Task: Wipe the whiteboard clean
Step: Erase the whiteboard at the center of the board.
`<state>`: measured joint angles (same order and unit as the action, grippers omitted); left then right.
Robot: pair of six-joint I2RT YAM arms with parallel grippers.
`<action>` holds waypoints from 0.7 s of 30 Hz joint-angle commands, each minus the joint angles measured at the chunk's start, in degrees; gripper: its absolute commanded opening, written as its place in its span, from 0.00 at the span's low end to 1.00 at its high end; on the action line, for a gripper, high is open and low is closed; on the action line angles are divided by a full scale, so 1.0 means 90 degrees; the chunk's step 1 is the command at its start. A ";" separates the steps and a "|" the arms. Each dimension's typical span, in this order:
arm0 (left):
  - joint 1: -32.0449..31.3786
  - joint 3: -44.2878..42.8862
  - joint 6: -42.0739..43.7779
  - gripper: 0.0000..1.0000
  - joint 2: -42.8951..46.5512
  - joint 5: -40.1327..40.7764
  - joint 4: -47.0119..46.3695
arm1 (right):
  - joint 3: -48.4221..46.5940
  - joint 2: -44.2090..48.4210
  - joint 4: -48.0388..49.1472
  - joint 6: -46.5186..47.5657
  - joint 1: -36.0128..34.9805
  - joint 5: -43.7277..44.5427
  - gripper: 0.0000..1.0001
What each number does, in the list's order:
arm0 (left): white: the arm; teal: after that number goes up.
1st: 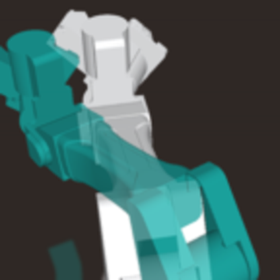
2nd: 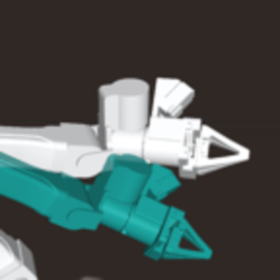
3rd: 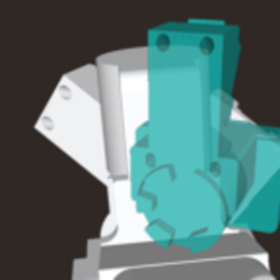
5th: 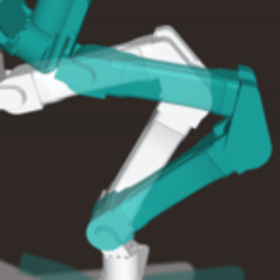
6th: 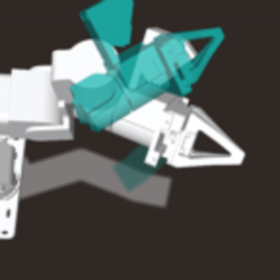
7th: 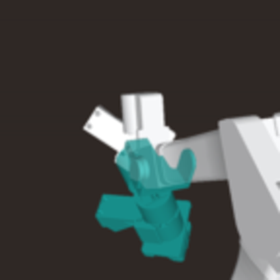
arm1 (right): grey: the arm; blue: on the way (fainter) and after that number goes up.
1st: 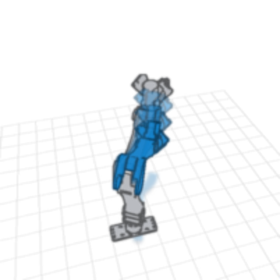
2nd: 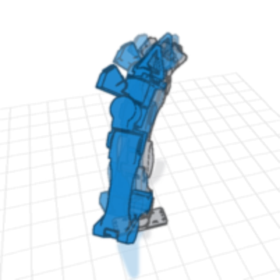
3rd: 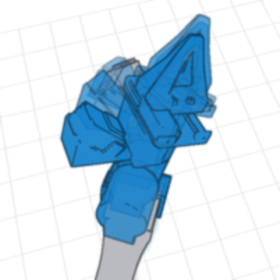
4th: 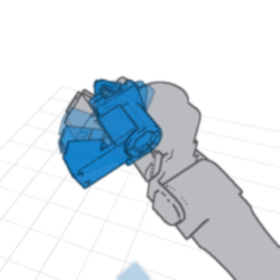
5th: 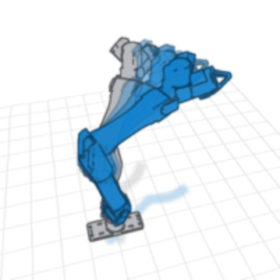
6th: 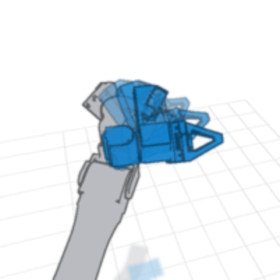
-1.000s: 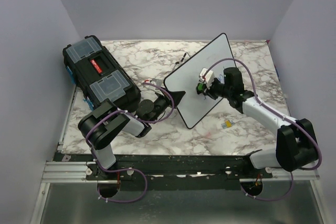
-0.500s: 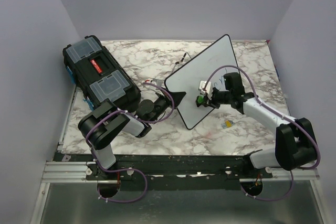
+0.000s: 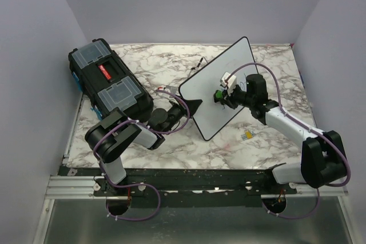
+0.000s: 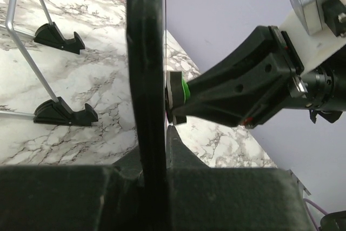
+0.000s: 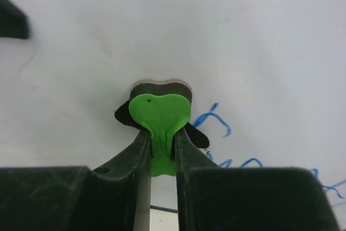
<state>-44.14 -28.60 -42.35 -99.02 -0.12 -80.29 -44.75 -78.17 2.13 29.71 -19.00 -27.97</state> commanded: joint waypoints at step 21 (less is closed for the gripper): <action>-0.0258 -0.0334 -0.0487 0.00 -0.0006 -0.1071 -0.0924 | -0.0652 -0.0161 0.0378 -0.0411 -0.0036 -0.0305 0.01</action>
<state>-44.14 -28.91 -43.35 -99.55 -0.67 -80.44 -47.07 -79.61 -7.99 36.42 -18.70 -36.58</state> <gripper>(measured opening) 0.020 0.182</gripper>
